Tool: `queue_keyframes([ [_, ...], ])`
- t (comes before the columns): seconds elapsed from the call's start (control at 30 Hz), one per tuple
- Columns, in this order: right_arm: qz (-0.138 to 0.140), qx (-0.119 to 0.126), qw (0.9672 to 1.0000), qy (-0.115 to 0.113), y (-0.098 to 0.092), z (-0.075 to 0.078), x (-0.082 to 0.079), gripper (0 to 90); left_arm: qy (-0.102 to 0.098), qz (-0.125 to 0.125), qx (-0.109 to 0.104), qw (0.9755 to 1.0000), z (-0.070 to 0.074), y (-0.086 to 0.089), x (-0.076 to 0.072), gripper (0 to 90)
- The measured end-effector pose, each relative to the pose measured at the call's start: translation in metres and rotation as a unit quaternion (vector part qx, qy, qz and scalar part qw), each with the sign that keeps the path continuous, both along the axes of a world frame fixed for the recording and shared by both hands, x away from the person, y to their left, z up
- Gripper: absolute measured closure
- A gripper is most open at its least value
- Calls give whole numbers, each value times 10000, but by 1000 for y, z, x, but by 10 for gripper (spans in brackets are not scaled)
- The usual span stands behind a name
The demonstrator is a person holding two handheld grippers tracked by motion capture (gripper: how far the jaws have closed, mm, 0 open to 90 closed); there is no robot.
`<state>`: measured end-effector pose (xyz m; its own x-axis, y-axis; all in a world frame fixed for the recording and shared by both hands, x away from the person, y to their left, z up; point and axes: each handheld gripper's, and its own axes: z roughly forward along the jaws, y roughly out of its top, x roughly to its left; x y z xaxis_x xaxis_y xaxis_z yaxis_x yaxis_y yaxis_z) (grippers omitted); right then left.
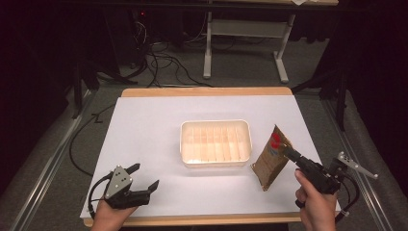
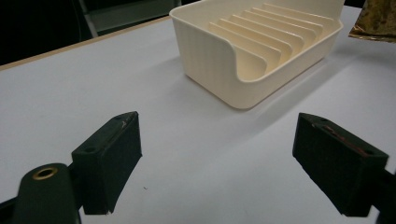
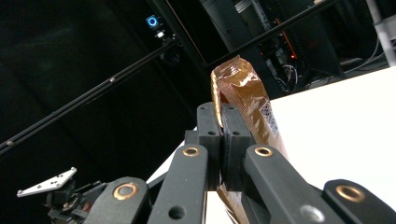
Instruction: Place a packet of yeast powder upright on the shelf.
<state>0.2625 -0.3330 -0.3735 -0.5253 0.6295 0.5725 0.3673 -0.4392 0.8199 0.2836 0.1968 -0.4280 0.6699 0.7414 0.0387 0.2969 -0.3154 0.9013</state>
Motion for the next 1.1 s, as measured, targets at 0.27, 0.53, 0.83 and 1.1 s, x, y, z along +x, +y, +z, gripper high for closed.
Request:
queue_keyframes([
  [0.27,192,13,9998,-86,10,4,1,895,1,13,-11,10000,0,-1,-1,158],
  [0.53,391,14,9992,-91,23,7,7,895,5,10,7,10000,0,-1,-1,158],
  [0.83,476,46,9988,-129,34,13,11,895,-8,39,-38,10000,0,1,-1,158],
  [1.1,527,51,9983,-252,45,29,16,895,-23,35,-52,10000,1,1,-2,158],
])
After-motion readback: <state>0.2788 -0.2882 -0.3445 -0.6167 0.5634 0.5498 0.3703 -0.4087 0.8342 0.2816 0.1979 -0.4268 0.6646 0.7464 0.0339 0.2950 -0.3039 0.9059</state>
